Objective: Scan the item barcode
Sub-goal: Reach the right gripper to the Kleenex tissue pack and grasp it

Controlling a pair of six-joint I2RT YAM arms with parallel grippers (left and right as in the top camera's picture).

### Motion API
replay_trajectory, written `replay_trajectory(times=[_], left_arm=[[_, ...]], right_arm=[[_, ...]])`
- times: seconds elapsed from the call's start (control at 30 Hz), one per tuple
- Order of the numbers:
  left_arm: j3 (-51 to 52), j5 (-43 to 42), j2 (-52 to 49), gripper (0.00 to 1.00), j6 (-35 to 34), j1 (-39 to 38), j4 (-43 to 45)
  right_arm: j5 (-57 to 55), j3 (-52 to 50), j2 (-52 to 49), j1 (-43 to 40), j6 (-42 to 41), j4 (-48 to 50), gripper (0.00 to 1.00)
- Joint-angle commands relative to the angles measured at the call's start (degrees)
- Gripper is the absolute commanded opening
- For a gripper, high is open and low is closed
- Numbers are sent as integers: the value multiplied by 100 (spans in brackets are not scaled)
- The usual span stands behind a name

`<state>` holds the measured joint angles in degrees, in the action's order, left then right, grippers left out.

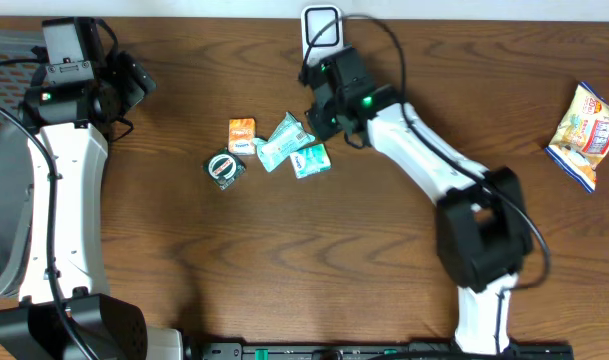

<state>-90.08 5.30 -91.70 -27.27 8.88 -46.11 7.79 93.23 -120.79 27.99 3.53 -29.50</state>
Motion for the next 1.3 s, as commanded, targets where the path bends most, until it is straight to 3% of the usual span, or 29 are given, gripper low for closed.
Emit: replay_trajectory(times=[0.0, 0.17, 0.5, 0.57, 0.63, 0.67, 0.87, 1.03, 1.27], left_arm=[[-90, 74, -4, 98, -92, 0, -7], [-90, 74, -4, 98, -92, 0, -7], [-90, 76, -2, 98, -92, 0, -7], [-90, 74, -4, 98, -92, 0, -7], [-90, 74, -4, 98, -92, 0, -7], [-90, 74, -4, 98, -92, 0, -7], [-90, 74, -4, 98, -92, 0, -7], [-90, 74, -4, 98, -92, 0, -7], [-90, 76, -4, 98, -92, 0, -7]], right_arm=[[629, 2, -455, -4, -177, -22, 1], [754, 4, -595, 13, -179, -481, 1], [708, 11, 275, -26, 46, -2752, 1], [684, 11, 494, -26, 42, -2717, 9], [671, 11, 616, -26, 39, -2417, 36], [673, 11, 616, -26, 35, -2304, 42], [824, 4, 400, -15, -15, -1996, 64], [1080, -2, -15, -9, 190, -1989, 67], [1674, -2, -588, -26, 278, -1891, 61]])
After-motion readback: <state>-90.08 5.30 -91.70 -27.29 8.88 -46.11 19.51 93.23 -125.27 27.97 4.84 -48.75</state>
